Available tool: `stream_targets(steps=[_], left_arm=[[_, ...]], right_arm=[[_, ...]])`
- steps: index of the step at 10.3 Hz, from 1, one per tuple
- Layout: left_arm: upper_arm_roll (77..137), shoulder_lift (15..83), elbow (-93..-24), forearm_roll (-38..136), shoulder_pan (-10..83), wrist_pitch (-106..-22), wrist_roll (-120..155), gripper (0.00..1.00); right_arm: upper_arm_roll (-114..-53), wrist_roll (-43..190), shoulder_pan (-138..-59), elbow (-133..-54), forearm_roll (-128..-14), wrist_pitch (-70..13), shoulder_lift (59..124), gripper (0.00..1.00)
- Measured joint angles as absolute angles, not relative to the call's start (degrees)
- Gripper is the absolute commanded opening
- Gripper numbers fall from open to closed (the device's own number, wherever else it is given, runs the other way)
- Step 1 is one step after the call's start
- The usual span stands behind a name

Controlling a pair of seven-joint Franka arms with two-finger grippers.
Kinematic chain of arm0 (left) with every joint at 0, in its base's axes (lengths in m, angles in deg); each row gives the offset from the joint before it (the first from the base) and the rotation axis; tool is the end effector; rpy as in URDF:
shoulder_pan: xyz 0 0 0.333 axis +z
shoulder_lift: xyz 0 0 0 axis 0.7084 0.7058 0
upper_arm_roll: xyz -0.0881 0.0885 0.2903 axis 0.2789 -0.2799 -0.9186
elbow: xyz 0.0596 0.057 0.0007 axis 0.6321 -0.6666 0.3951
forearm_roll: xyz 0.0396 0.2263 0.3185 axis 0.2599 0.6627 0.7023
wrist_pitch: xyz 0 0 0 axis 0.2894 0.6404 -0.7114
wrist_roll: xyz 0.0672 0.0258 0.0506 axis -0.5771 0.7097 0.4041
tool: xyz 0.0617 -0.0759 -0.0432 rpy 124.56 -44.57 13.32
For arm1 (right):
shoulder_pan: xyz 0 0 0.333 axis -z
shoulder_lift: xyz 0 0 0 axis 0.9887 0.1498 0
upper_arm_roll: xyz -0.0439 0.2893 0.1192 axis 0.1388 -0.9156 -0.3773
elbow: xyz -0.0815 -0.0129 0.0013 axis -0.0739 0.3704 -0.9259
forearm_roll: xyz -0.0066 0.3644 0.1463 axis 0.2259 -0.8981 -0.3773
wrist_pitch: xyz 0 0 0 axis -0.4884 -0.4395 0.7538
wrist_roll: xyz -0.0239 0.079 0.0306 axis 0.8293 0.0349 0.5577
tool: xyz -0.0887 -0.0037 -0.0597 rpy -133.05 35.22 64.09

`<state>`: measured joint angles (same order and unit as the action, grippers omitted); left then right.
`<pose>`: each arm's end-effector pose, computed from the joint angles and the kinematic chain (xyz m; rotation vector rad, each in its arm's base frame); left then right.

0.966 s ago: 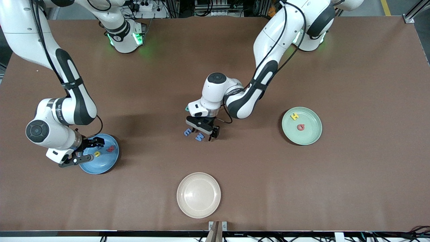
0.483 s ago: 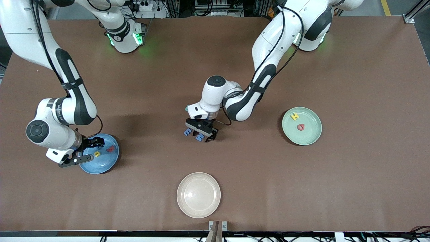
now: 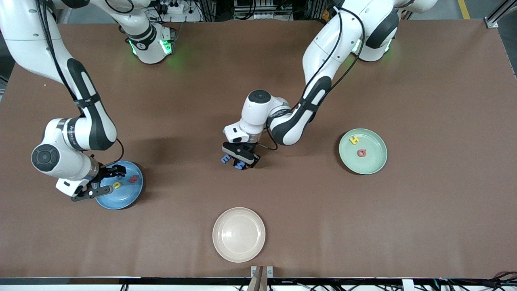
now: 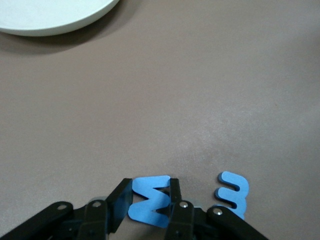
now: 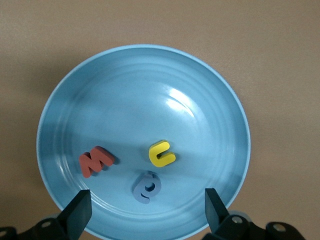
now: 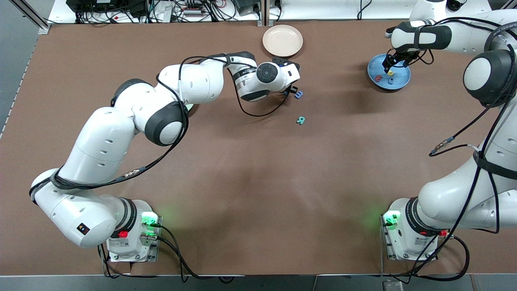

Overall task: Sort upper and lower case letters into plates
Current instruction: 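Release the blue letter in the blue plate while the left gripper grasps the blue M, then carry the blue M toward the green plate while the right gripper returns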

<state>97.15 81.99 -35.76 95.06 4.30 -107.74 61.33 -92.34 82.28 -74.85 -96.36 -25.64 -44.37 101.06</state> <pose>0.5003 -0.5765 0.1556 2.8003 -0.6288 0.6942 0.6536 -0.0428 0.2294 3.0396 0.4228 -0.1054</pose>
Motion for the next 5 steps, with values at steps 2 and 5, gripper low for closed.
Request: stream_targets(steps=[2,5], left_arm=[[97.1,82.0,-35.8,95.1,4.3,-107.7,61.6,0.04],[97.1,82.0,-35.6,95.1,4.5,-107.7,61.8,0.03]], right_arm=[[-92.4,82.3,-74.9,-96.4,-25.6,-44.4,101.1,1.00],[-92.7,82.3,-75.2,-96.4,-25.6,-44.2,101.1,1.00]])
